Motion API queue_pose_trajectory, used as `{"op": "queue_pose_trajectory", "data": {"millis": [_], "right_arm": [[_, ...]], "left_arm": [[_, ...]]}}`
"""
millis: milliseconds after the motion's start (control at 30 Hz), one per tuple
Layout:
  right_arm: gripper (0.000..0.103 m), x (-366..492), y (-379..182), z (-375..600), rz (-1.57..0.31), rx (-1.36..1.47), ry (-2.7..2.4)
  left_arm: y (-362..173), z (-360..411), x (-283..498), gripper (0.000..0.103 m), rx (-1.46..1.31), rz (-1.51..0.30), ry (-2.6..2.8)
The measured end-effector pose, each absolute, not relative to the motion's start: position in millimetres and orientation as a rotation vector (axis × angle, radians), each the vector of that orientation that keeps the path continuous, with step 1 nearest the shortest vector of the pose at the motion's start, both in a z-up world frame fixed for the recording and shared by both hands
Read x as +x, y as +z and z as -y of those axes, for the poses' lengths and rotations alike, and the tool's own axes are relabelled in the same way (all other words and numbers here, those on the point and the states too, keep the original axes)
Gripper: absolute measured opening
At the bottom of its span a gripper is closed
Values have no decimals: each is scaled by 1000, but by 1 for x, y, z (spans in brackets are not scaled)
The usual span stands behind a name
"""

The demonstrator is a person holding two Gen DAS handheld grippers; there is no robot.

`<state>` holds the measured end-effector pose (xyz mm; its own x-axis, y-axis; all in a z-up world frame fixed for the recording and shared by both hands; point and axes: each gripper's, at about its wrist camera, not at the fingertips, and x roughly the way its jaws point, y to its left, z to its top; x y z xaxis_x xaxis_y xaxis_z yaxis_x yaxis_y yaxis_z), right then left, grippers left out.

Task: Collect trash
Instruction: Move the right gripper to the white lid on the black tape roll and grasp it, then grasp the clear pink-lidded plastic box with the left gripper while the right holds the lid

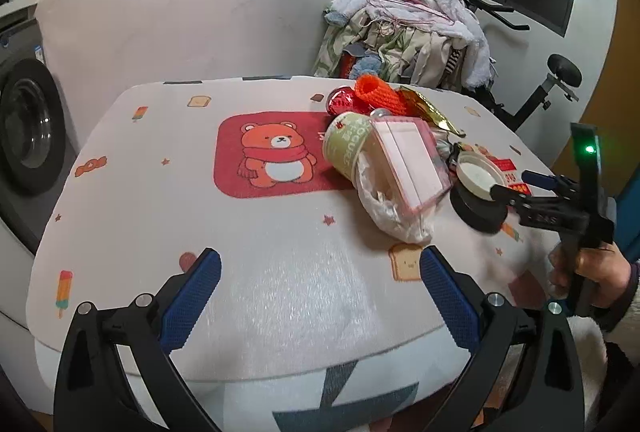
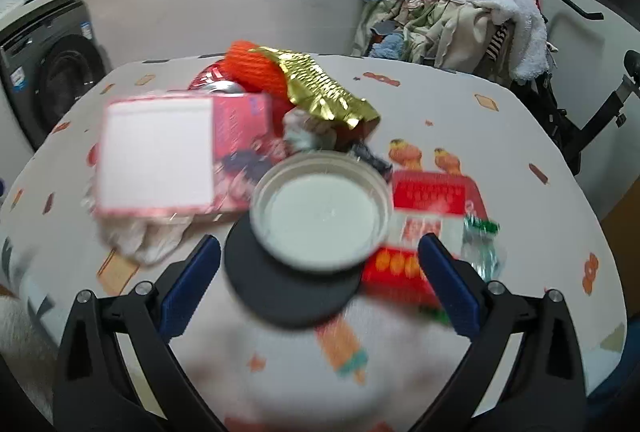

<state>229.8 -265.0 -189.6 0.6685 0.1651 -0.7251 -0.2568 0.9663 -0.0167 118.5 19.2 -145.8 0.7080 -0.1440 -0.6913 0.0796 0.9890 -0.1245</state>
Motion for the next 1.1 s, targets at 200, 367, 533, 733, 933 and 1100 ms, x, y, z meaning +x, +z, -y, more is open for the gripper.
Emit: {"op": "queue_pose_trajectory", "data": {"millis": [200,367,533,733,933,1100], "right_arm": [[97,265,-202,253,-855,-157,214],[97,280,-213,250,-908,-164,223],[88,272,-207,248,-892,-159,297],[87,251,-191,249,-836,-121,331],[87,235,-180,260,-798,-44,333],[87,224,-178,264,-783,-35,339]], "left_arm": [[-147,-16,130,95,-88,-770,-144],[-148,-10,139,85,-107,-774,-181],[-149,-8,152,68,-188,-799,-229],[-147,-1,172,59,-273,-817,-287],[-152,11,204,55,-327,-842,-325],[-155,14,230,53,-375,-839,-311]]}}
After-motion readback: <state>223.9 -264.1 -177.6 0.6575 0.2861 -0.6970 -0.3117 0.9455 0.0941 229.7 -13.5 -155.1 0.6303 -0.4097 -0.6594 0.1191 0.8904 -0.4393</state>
